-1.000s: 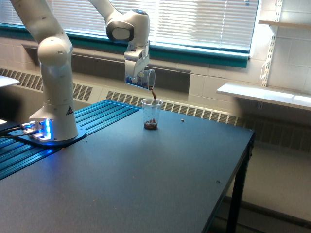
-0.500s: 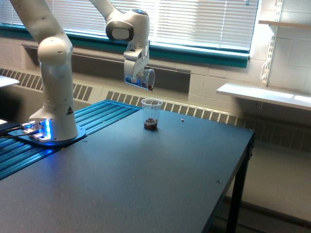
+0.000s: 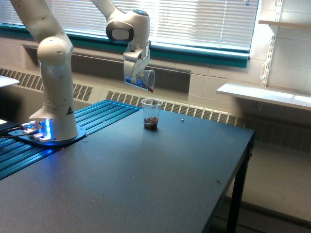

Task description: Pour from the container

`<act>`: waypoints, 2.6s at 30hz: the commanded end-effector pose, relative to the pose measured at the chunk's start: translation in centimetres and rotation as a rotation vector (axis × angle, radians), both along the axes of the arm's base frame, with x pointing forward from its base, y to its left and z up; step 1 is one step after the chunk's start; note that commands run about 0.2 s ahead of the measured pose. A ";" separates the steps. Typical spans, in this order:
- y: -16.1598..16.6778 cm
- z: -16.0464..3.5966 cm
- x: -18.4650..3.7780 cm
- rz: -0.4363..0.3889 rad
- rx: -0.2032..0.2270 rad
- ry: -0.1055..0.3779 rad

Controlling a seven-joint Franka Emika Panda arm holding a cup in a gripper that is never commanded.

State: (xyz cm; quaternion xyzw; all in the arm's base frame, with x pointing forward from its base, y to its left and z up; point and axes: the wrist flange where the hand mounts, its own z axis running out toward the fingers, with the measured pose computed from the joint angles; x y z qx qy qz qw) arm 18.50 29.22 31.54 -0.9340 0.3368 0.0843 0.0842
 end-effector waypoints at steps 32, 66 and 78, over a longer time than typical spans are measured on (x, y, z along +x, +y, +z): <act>-1.4 -0.6 0.1 -0.039 0.006 0.044; -2.4 -1.2 1.0 -0.058 0.011 0.083; -2.8 -1.4 1.3 -0.063 0.009 0.098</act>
